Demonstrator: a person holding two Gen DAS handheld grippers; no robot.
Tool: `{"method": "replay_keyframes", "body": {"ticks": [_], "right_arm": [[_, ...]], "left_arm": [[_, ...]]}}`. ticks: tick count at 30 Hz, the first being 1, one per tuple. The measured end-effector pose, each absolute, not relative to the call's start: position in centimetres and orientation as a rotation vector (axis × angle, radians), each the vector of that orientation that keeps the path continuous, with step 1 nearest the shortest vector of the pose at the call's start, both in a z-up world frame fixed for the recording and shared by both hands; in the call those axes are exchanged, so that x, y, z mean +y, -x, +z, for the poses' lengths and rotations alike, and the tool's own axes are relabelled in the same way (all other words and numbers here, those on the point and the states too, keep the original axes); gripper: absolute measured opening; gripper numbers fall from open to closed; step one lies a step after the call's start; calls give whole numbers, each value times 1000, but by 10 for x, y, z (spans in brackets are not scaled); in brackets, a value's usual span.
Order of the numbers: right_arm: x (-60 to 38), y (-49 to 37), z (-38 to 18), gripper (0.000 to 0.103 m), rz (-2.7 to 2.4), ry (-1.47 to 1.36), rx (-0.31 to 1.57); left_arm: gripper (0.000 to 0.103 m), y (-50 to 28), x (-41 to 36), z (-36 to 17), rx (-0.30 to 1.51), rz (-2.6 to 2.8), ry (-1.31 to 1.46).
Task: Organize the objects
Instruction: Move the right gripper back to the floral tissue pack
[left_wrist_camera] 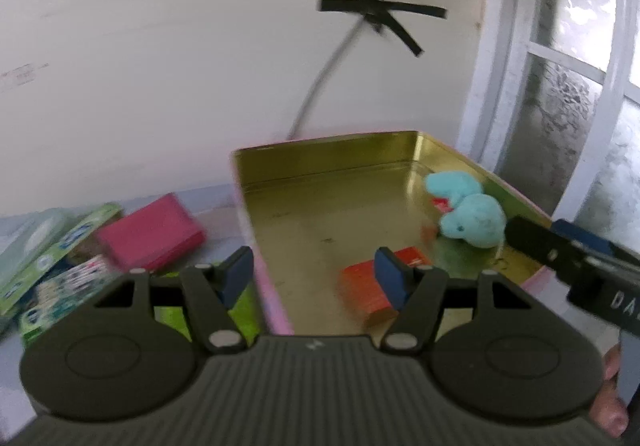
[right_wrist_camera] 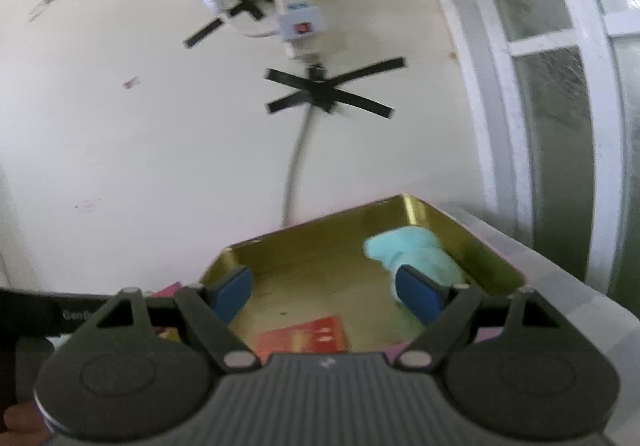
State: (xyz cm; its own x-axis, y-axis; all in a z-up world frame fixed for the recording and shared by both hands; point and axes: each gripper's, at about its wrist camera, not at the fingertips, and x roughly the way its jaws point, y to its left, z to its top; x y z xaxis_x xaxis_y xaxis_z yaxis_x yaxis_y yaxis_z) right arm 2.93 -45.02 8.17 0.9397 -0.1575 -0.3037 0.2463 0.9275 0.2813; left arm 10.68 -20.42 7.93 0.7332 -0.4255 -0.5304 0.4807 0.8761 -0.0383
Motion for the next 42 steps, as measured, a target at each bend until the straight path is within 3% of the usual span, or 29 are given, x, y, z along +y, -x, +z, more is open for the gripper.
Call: {"method": "replay_keyframes", "body": {"ticks": [14,31,39,42], "right_arm": [[-349,-56,95,82,-15,-209,318],[-237,-154,67,81,222,-51,533],[-191,-215,45,93,294,36,625],[-174,-224,35,85,261,108,615]], "left_arm": [[69,-103,-100,59,546,-381,-36],[69,-138,23,30,588,-201,194],[69,-151,58,20,589,-136,312],[69,-154,61,16,609,-137,320]]}}
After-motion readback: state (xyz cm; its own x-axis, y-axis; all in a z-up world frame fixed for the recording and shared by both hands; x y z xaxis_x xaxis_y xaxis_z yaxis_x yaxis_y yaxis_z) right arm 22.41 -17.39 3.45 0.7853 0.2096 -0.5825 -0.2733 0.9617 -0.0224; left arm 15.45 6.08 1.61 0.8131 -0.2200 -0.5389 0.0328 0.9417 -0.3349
